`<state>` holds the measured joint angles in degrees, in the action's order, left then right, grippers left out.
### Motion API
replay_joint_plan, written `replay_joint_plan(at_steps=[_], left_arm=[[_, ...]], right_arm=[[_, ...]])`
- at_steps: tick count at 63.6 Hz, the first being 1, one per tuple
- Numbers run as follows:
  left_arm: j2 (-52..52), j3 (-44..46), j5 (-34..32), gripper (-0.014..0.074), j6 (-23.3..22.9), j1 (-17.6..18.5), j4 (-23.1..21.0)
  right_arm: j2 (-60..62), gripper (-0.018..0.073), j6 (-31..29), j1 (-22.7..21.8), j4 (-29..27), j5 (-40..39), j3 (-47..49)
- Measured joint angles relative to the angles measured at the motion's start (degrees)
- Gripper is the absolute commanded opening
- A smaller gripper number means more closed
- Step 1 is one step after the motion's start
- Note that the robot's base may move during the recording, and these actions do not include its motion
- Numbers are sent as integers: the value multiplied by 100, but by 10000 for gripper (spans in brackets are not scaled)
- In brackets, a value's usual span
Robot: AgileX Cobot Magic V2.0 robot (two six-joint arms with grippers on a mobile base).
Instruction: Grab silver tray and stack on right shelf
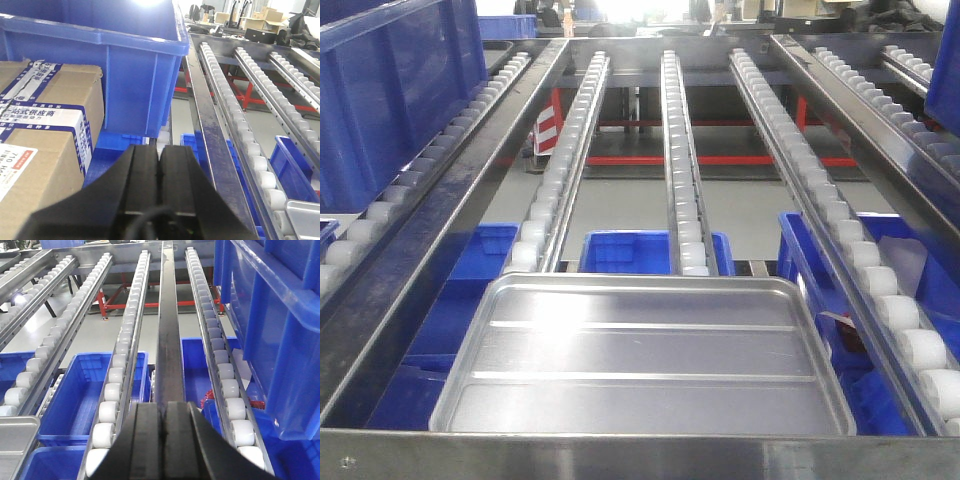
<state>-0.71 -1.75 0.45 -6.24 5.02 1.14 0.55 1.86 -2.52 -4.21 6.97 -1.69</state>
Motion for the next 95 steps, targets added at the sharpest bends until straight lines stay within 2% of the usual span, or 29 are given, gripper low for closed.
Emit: replay_joint_plan(at_steps=[45,51,59,66,74,87,91,95], left_arm=[[0,0,0,-101,0,0,0],[0,-2,-157,-101,0,0,0],[0,13,-385,-101,0,0,0],[47,494,-45,-101,0,0,0],[472,1419,601,-101,0,0,0],[1811,2726,1564,-94,0,0,-144],[2252,3010,1862,-89,12,14,-157],[2673,3257,2170,-89,23,145,-180]], right_arm=[[0,55,0,0,0,0,0],[0,55,0,0,0,-22,0],[0,55,0,0,0,-522,14],[0,57,48,0,0,-697,407],[-197,57,342,0,0,-193,1385],[-1634,64,458,252,0,732,2586],[-2041,108,463,439,0,936,2794],[-2406,191,472,694,0,1134,2987]])
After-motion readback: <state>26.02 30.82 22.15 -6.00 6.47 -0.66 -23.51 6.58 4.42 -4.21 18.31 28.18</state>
